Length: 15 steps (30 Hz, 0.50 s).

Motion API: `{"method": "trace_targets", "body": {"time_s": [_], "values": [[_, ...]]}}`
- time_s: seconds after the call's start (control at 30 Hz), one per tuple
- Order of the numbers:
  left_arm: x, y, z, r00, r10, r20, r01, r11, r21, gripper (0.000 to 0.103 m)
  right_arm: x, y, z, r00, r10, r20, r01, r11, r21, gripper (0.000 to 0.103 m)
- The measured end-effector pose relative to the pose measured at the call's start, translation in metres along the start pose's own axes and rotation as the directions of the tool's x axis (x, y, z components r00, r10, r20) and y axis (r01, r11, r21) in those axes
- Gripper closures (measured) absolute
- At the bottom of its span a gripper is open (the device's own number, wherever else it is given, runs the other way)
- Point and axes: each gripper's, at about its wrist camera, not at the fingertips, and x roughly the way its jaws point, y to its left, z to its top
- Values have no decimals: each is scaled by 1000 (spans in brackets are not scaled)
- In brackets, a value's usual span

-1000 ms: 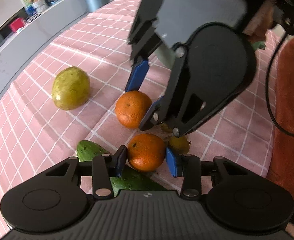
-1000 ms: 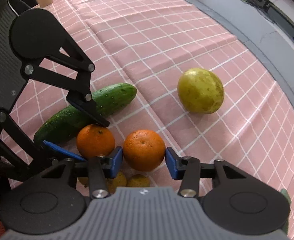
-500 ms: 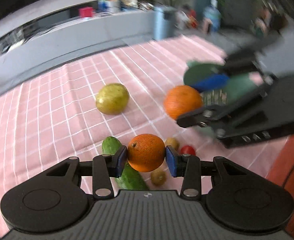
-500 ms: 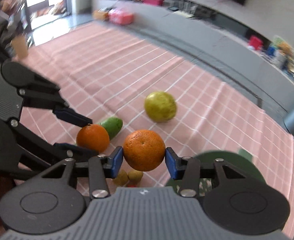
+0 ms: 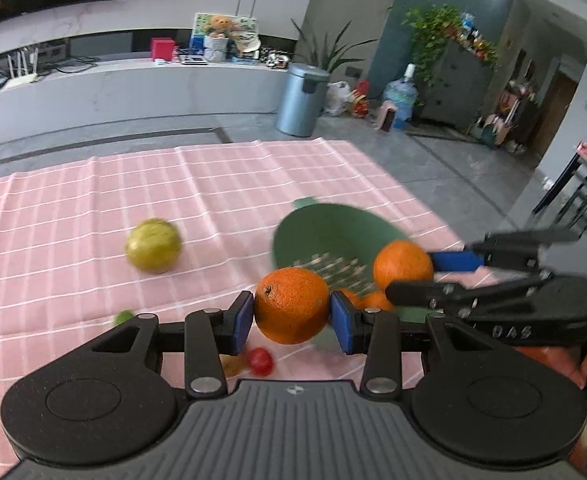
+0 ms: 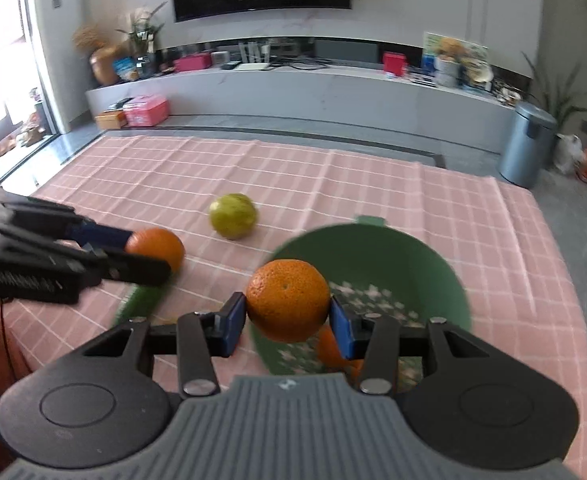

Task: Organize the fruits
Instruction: 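Lower both oranges into the green colander and open both tools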

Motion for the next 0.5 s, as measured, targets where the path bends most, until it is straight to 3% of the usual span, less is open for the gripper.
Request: {"method": "trace_targets", "body": {"time_s": [0.23,0.5], "values": [[37,-12,18,997,-63,-51,64,998,16,56,10,-35,-8,998,-41,-55,43,999,33,60],[94,-28,25,986,-20,-165,46,987,152,56,46,-57,-9,989,-52,-142,49,999,-22,60]]}}
